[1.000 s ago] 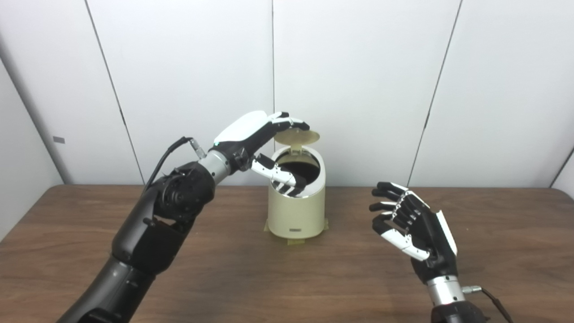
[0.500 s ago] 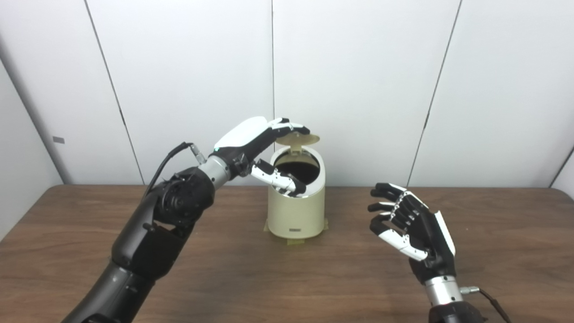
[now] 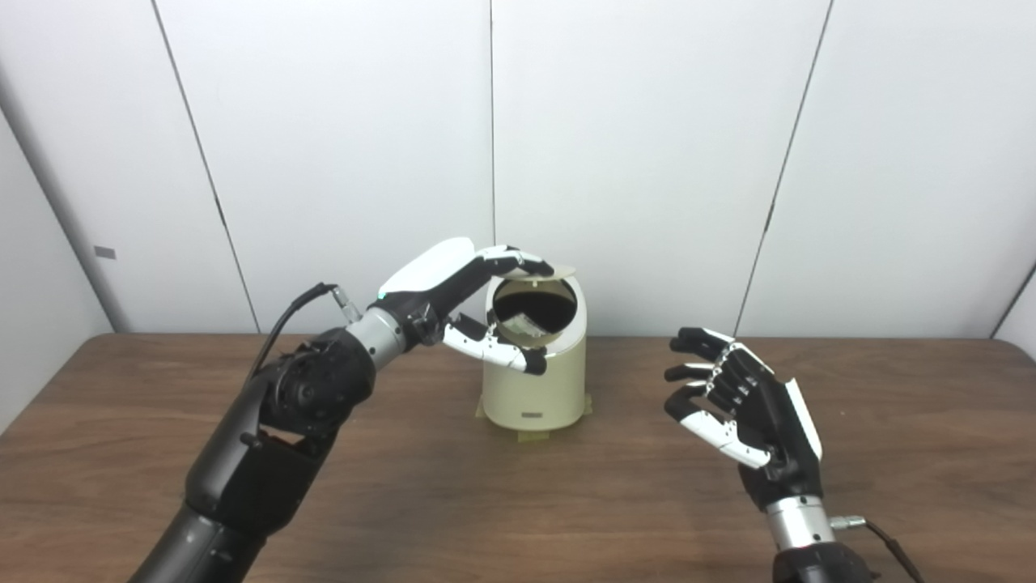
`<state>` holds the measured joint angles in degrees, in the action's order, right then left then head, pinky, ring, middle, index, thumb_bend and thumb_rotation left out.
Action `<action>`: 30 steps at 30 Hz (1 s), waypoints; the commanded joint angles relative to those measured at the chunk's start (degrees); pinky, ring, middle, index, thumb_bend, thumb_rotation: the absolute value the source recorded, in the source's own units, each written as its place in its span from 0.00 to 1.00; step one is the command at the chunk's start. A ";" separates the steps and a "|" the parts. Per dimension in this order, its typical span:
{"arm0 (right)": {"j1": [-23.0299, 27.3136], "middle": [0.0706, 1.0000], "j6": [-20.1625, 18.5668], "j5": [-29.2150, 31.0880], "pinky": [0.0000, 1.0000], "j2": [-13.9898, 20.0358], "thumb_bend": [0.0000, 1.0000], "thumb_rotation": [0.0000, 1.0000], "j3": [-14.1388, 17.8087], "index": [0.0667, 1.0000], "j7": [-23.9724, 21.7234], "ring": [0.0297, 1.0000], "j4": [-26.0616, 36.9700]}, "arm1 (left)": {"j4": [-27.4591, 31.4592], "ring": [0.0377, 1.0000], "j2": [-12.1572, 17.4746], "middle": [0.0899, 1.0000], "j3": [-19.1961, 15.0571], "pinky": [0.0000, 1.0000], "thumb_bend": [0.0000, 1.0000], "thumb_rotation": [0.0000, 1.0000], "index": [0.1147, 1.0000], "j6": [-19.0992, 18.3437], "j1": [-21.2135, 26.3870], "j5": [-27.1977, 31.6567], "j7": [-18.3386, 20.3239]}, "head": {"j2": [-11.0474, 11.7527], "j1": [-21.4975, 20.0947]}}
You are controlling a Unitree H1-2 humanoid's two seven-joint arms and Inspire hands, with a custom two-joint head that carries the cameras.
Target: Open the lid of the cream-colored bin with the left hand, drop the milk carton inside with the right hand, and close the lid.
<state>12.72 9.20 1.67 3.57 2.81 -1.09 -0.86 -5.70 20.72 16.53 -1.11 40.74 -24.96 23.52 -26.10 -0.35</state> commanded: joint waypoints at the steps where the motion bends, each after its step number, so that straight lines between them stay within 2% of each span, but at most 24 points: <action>1: 1.47 0.70 1.30 -0.20 0.45 0.06 0.63 0.34 0.20 0.68 0.40 0.58 2.08 | 1.88 0.96 1.35 0.86 -0.94 0.92 0.96 0.43 0.83 0.62 1.60 0.21 -0.09 | -0.05 -0.02; 12: 1.40 0.70 0.63 -0.39 0.44 -0.38 0.63 0.32 0.00 0.67 0.86 0.58 3.06 | 2.00 0.96 1.80 0.86 -0.70 0.91 0.94 0.43 0.83 1.22 -0.06 0.22 -0.08 | -0.61 -0.34; 18: 1.47 0.70 0.43 -0.75 0.45 -0.36 0.65 0.35 -0.05 0.67 1.10 0.59 3.28 | 1.31 0.97 2.18 0.85 0.41 0.93 0.94 0.40 0.84 3.15 -0.74 -1.28 -0.55 | -0.83 -0.49; 23: 1.56 0.70 0.61 -0.70 0.45 -0.38 0.66 0.35 -0.04 0.66 1.11 0.59 3.18 | 1.82 0.98 1.93 0.85 1.33 0.95 0.95 0.40 0.84 2.97 -1.42 -3.51 -0.59 | -1.06 -0.70; 27: 1.68 0.70 0.93 -0.85 0.45 -0.29 0.66 0.35 -0.03 0.66 1.12 0.58 2.85 | 1.58 0.99 1.74 0.84 2.26 0.97 0.95 0.38 0.84 4.67 -1.77 -5.24 -1.38 | -1.28 -0.81; 30: 1.60 0.69 0.02 -0.61 0.44 -0.61 0.67 0.34 -0.02 0.66 1.23 0.58 3.63 | 1.15 0.99 1.46 0.86 2.64 0.94 0.94 0.36 0.85 5.61 -2.03 -5.80 -1.70 | -1.45 -0.95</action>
<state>12.64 8.70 0.80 3.20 2.70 -0.12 0.44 -5.16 21.96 19.27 3.02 36.41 -30.18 22.91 -27.51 -1.23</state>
